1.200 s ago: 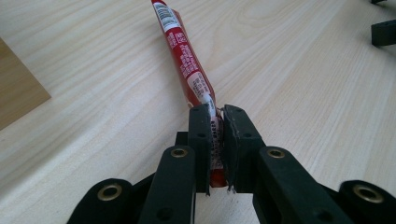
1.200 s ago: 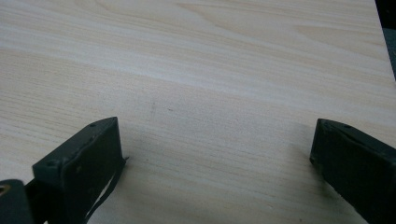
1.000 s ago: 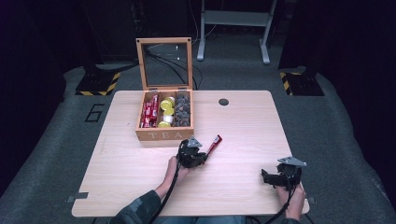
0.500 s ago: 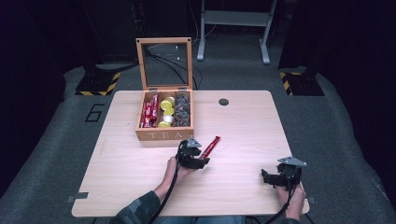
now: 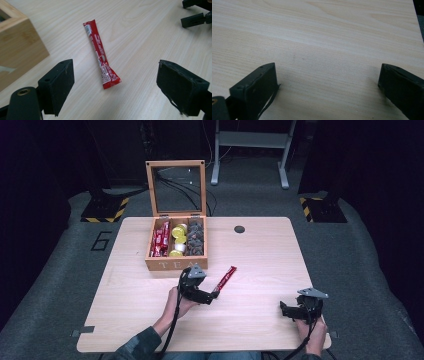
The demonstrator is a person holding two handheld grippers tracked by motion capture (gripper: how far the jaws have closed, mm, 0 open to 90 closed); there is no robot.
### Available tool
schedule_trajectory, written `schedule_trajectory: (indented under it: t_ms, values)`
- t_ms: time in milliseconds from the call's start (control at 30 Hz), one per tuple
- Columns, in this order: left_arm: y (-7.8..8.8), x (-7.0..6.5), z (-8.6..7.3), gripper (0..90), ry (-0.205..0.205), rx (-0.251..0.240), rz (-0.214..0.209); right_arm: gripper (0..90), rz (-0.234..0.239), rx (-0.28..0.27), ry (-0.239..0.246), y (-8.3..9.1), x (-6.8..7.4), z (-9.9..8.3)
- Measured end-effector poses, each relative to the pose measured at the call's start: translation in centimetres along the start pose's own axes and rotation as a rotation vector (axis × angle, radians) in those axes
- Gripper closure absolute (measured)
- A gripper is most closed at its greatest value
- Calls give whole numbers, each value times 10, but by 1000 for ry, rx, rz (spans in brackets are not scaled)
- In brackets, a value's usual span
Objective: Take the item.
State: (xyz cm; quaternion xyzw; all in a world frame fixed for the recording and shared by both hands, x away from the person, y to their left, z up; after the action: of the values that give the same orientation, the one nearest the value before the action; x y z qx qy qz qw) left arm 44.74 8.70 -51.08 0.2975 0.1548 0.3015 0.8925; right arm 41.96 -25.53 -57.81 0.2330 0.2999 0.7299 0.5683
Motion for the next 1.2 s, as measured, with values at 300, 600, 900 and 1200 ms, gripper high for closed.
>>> schedule_trajectory:
  t_ms: [300, 600, 900, 1200]
  values:
    - [31, 14, -7, 105, 5, -10, 36, 16, 0, 0, 0, 0, 0, 0]
    - [56, 35, -19, 71, 35, -12, 85, 16, 1, 1, -1, 0, 0, 0]
    - [86, 49, -33, 54, 45, -30, 138, 16, 0, 1, -1, 0, 0, 0]
    - [105, 60, -47, 44, 66, -45, 178, 16, 0, 0, -1, 0, 0, 0]
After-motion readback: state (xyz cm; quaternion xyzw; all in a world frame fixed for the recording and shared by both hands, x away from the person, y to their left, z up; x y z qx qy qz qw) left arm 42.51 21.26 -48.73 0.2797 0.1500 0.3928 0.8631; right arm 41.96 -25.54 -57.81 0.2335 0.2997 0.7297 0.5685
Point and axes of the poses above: each handheld gripper's, and its own axes: y roughly backward along the jaws, z roughly out of its top, x roughly to its left, the point moved 7 cm from there along -y, roughly forward along the jaws, and after that the axes turned 1 degree about x, right-handed, at the moved point
